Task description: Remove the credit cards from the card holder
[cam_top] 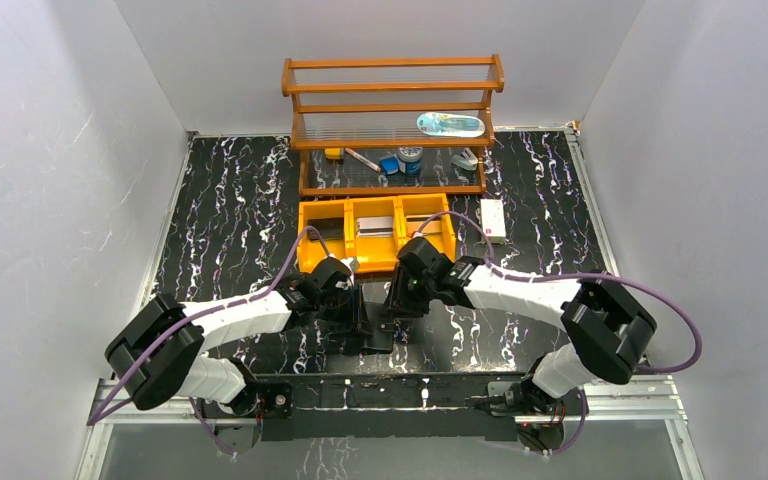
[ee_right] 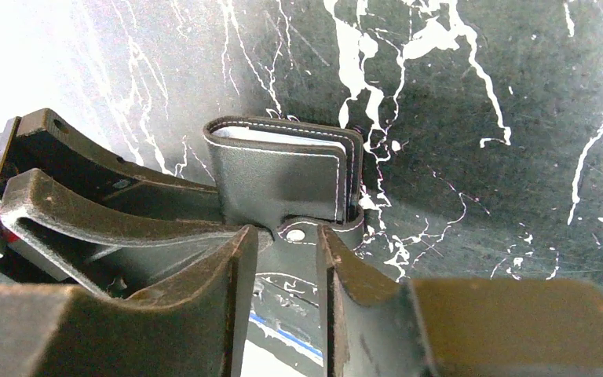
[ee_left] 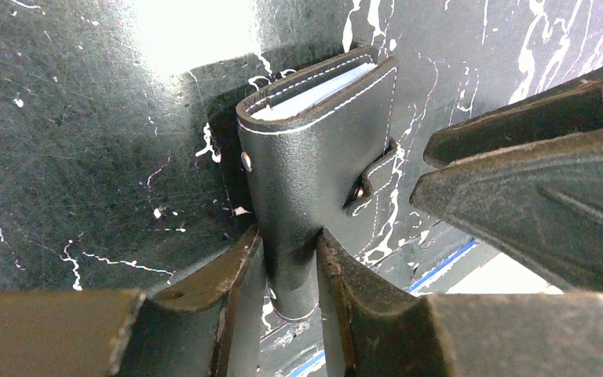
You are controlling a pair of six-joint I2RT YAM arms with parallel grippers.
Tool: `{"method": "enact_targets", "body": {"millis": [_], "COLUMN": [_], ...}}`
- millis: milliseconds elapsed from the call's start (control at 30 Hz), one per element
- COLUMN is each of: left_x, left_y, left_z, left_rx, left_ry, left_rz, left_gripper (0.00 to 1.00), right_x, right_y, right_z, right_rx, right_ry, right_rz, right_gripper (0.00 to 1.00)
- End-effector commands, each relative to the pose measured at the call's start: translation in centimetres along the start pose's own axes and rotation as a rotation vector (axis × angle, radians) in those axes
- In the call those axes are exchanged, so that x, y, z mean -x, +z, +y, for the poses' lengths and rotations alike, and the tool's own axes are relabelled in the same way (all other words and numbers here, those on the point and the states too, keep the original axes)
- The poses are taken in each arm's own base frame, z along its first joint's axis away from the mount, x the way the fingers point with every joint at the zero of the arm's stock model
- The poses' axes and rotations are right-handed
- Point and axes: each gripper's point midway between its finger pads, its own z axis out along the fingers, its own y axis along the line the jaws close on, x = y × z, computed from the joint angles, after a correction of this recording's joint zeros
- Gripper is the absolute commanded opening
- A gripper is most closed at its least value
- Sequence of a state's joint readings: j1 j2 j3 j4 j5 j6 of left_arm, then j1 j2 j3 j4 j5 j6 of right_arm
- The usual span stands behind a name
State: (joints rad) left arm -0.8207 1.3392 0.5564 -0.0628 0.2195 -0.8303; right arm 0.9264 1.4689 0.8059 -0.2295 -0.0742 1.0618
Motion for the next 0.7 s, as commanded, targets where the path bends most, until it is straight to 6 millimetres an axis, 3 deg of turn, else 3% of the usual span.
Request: {"method": "enact_targets", "body": {"millis": [0,367,567,667], "left_x": [-0.1,0.0,0.0,0.0], "left_y": [-0.4,-0.6,-0.7,-0.7], "left_z": [1.8,1.1,0.9,0.9], "left_rx": [0.078,0.040,0.028,0.028], "left_ry": [0.017,0.027,0.036,0.036], "left_rz": [-0.018,-0.022,-0.021,-0.023], "left_gripper": [0.20,0.20,0.21,0.21], "right_x": [-0.2,-1.7,-1.9,-2.0], "right_y": [-0.1,2.5,2.8,2.6], "right_z": [-0.1,0.2,-1.3,-2.3], "right_rx": [-0.091,-0.164,-0.245,-0.302], "right_ry": [-0.065,-0.098,-0.103,-0.112], "right_rz": [0.003,0.044,0.050,0.045], "right_gripper": [0.43,0.46,0.46,0.41]}}
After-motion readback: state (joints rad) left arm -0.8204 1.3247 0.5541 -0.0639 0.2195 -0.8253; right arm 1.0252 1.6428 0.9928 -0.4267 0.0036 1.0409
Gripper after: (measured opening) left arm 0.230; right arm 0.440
